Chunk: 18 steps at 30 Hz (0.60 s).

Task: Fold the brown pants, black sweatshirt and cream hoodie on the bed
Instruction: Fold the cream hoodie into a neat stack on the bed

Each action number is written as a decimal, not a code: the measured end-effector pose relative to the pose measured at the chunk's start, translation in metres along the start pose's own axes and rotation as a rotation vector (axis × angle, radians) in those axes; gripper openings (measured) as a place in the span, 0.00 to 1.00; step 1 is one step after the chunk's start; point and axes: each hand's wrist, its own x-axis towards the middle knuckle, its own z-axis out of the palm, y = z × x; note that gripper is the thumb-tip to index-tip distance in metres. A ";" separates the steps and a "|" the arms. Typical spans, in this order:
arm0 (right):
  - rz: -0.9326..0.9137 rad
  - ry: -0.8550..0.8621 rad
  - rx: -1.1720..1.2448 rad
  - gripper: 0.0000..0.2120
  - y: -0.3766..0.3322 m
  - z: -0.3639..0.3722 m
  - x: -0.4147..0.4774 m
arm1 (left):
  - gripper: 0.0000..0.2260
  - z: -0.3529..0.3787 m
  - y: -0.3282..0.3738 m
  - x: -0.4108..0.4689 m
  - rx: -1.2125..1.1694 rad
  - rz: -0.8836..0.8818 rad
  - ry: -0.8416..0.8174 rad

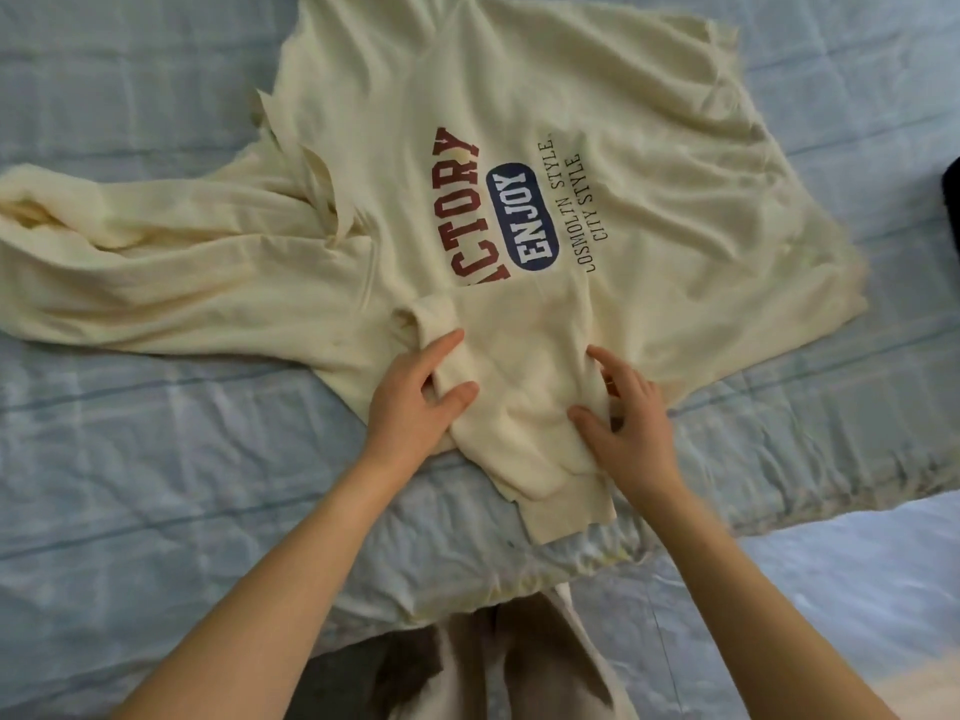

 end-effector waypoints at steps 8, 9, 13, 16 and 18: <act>-0.103 0.114 -0.189 0.32 -0.006 -0.009 -0.031 | 0.23 0.001 0.016 -0.026 0.283 0.142 0.168; -0.070 0.073 -0.155 0.33 -0.008 -0.009 -0.036 | 0.22 0.003 0.020 -0.035 0.369 0.136 0.231; -0.070 -0.073 -0.094 0.36 -0.012 -0.011 -0.039 | 0.22 0.020 0.035 -0.060 0.321 0.015 0.216; -0.035 -0.125 0.009 0.36 -0.016 -0.017 -0.033 | 0.22 0.023 0.044 -0.058 0.300 0.023 0.295; 0.023 -0.094 0.128 0.34 -0.020 -0.026 -0.026 | 0.22 0.020 0.051 -0.055 0.270 0.060 0.342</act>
